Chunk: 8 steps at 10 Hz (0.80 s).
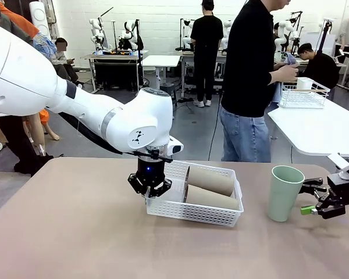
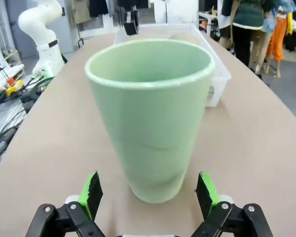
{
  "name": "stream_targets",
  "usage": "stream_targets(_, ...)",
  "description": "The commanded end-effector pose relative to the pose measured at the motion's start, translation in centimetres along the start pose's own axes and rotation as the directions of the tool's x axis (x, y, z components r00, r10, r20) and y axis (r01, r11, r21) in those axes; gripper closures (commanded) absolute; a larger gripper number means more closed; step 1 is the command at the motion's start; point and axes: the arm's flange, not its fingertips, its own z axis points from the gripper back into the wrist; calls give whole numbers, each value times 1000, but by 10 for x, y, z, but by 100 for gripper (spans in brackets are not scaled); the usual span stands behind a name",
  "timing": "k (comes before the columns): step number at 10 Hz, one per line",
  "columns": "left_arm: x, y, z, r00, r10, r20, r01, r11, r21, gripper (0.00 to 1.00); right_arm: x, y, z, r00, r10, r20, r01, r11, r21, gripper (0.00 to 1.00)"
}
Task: Clean and organize the cups into the basket.
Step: Pick up the Reusable plastic cup from the right side of the table and stack it inside the Organizing basket in the center of the table.
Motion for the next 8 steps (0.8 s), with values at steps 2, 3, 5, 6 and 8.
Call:
stream_targets(2, -3, -1, -4, 1000, -13, -3, 13, 1000, 15, 100, 1, -5, 5, 1000, -25, -17, 25, 1000, 3, 0)
stream_targets(3, -3, -1, -4, 1000, -13, -3, 13, 1000, 15, 100, -1, -9, 3, 999, -30, -16, 30, 1000, 5, 0)
stream_targets(5, -3, -1, -4, 1000, -13, -3, 13, 1000, 15, 100, -2, -19, -10, 1000, -18, -8, 19, 999, 29, 0)
stream_targets(6, -3, -1, -4, 1000, -13, -3, 13, 1000, 15, 100, 1, -25, -21, 1000, -6, -2, 6, 998, 58, 0)
stream_targets(8, -3, -1, -4, 1000, -13, -3, 13, 1000, 15, 100, 8, -33, -39, 1000, 20, 16, -22, 994, 111, 0)
